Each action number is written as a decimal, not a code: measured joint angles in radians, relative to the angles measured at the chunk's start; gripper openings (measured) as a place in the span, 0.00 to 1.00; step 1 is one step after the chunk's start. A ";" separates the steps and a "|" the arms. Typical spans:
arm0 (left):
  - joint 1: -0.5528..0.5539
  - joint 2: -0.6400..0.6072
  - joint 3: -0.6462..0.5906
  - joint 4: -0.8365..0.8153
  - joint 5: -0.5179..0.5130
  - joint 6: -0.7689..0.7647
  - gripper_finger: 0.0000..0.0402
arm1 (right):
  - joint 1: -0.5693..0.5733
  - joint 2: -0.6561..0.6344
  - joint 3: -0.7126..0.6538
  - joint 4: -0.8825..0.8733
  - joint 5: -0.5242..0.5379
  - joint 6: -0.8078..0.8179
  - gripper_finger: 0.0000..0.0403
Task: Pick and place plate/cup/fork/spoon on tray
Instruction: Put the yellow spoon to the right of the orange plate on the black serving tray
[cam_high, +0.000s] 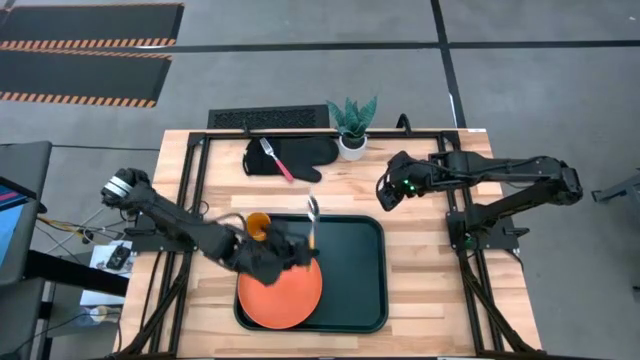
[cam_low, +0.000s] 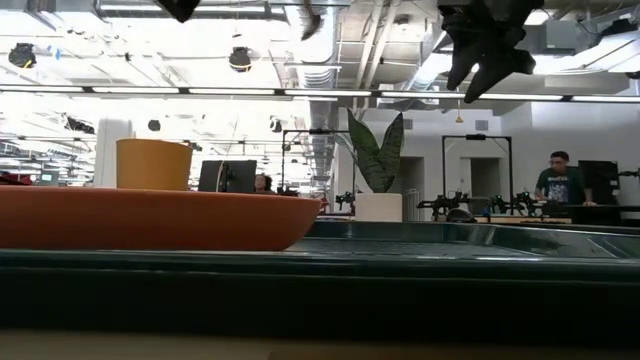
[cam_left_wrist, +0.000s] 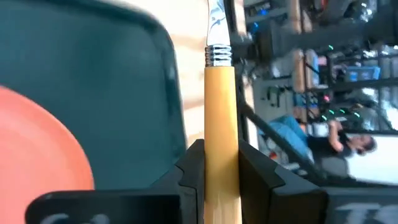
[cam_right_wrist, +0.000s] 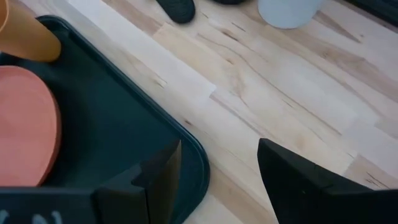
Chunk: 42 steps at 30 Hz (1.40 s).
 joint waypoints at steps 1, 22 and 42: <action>-0.008 0.030 0.008 0.030 0.005 -0.009 0.12 | 0.004 0.000 0.000 0.000 0.000 0.000 0.59; 0.102 0.634 0.677 -0.368 0.222 0.095 0.13 | 0.029 -0.006 0.000 -0.078 0.000 -0.024 0.59; 0.101 0.835 0.719 -0.143 0.360 0.089 0.12 | 0.034 -0.224 0.001 -0.172 0.010 0.055 0.59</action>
